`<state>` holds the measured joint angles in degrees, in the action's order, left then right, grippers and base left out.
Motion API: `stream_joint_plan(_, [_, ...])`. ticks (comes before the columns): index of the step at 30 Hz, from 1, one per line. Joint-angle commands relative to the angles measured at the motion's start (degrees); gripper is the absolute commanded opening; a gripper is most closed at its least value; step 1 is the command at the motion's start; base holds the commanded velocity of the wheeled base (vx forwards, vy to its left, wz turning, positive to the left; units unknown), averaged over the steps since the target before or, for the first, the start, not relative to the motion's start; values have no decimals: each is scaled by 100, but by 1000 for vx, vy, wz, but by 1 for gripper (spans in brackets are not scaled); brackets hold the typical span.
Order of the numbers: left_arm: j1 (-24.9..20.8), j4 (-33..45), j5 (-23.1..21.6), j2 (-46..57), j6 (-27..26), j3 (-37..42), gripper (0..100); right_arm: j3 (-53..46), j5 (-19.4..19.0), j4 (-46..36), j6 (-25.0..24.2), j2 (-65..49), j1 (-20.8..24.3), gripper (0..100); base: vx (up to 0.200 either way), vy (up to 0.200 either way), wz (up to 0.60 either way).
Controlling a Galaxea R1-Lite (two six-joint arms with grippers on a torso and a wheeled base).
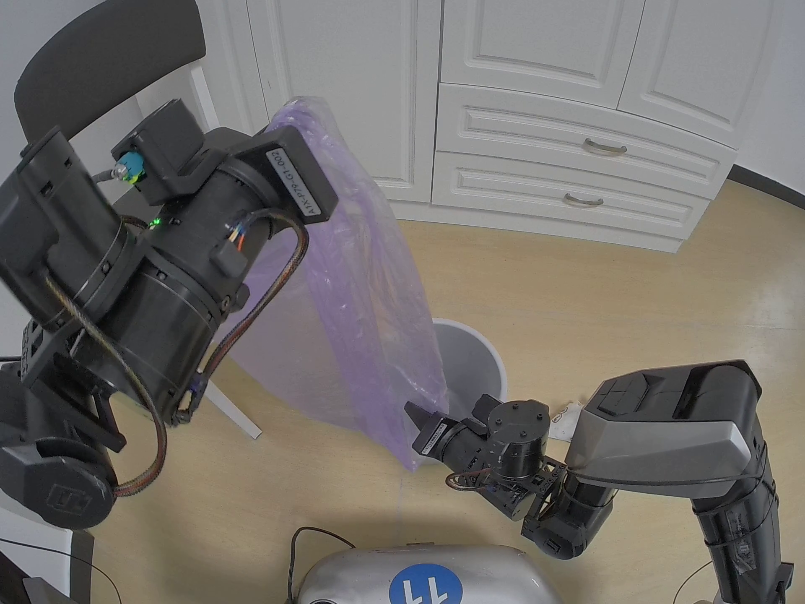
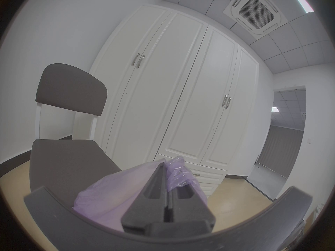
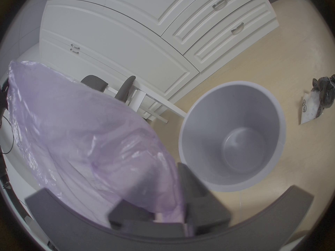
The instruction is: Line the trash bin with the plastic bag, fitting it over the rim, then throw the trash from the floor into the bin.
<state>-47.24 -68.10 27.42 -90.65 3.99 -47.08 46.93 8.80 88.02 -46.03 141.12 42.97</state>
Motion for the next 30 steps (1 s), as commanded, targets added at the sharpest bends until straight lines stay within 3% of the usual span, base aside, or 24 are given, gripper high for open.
stream_joint_plan(1, [39, -2, 1, -49, 6, -12, 0, -264, -36, 5, 24, -269, 1, 0, 0, 0, 0])
stream_joint_plan(7, [66, 7, -8, -67, 14, -3, 0, -290, -54, -21, 77, -331, -87, 0, 0, 0, 0])
stream_joint_plan(10, [127, 33, -35, -84, 14, 23, 0, -343, -63, -136, 411, -506, -289, 0, 0, 0, 0])
stream_joint_plan(15, [259, 95, -175, -216, -29, 313, 0, -1204, -502, -979, 2520, -1728, -1309, 0, 0, 0, 0])
stream_joint_plan(16, [259, 95, -175, -216, -29, 313, 0, -1204, -502, -979, 2520, -1728, -1309, 0, 0, 0, 0])
stream_joint_plan(20, [312, 112, -975, -216, -425, 1061, 0, -1266, -555, -1841, 2678, -3134, -1845, 0, 0, 0, 0])
stream_joint_plan(26, [865, 508, -1924, -410, -856, 1632, 0, -976, -564, -3335, 2687, -4523, -2258, 0, 0, 0, 0])
stream_joint_plan(30, [1305, 499, -2373, -638, -882, 1649, 0, -905, -564, -3607, 2687, -4795, -2328, 0, 0, 0, 0])
